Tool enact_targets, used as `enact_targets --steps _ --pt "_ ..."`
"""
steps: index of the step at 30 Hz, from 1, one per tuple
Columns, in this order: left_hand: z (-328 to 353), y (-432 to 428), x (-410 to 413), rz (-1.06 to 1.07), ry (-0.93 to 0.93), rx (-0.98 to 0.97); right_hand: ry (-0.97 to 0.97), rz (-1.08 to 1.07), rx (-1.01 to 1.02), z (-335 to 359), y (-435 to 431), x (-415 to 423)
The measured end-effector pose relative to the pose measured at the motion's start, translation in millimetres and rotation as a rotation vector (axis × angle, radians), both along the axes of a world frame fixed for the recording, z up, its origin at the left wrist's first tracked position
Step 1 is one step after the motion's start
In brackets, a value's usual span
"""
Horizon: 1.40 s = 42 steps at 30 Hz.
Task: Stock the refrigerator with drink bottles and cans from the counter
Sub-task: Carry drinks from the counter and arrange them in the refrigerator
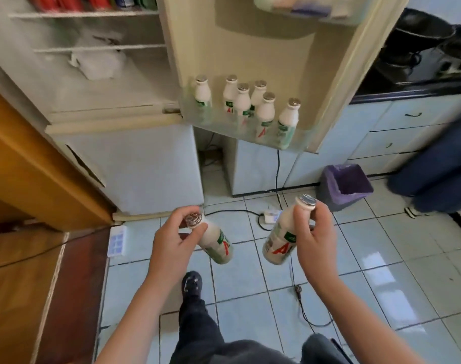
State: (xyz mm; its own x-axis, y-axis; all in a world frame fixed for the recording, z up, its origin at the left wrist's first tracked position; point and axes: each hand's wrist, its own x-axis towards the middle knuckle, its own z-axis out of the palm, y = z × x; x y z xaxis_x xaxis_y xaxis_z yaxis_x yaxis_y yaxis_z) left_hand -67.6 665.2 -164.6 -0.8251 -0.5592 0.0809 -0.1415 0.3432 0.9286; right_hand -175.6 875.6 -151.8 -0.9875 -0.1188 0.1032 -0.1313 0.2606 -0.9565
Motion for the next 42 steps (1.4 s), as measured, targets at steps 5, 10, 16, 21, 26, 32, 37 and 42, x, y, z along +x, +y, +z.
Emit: enact_targets --steps 5,10,16,21,26,32,37,42 --pt "19.4 -98.7 -54.3 -0.039 0.019 -0.028 0.026 -0.033 -0.026 12.8 -91.7 -46.1" --pt "49.6 -186.2 -107.0 -0.063 0.095 -0.035 0.135 -0.169 -0.048 49.9 -176.5 -98.5" --pt "57.8 -242.7 -151.4 -0.115 0.094 -0.007 0.22 -0.285 -0.085 80.4 -242.3 -155.9" --pt "59.2 -266.1 -174.8 -0.129 0.086 -0.03 0.225 -0.307 -0.1 89.2 -277.6 -197.1" --pt "67.0 -281.1 -190.5 -0.111 0.1 -0.048 0.246 -0.339 -0.083 93.9 -305.0 -233.8" --pt "79.9 -297.0 -220.2 -0.084 0.116 -0.083 0.224 -0.295 -0.069 92.4 -324.1 -274.4" --pt "86.8 -299.9 -248.4 -0.066 0.145 -0.089 0.196 -0.132 0.02 84.5 -333.1 -301.2" --pt "89.2 -298.7 -270.4 -0.067 0.183 -0.071 0.199 0.066 0.233 76.1 -340.1 -320.3"
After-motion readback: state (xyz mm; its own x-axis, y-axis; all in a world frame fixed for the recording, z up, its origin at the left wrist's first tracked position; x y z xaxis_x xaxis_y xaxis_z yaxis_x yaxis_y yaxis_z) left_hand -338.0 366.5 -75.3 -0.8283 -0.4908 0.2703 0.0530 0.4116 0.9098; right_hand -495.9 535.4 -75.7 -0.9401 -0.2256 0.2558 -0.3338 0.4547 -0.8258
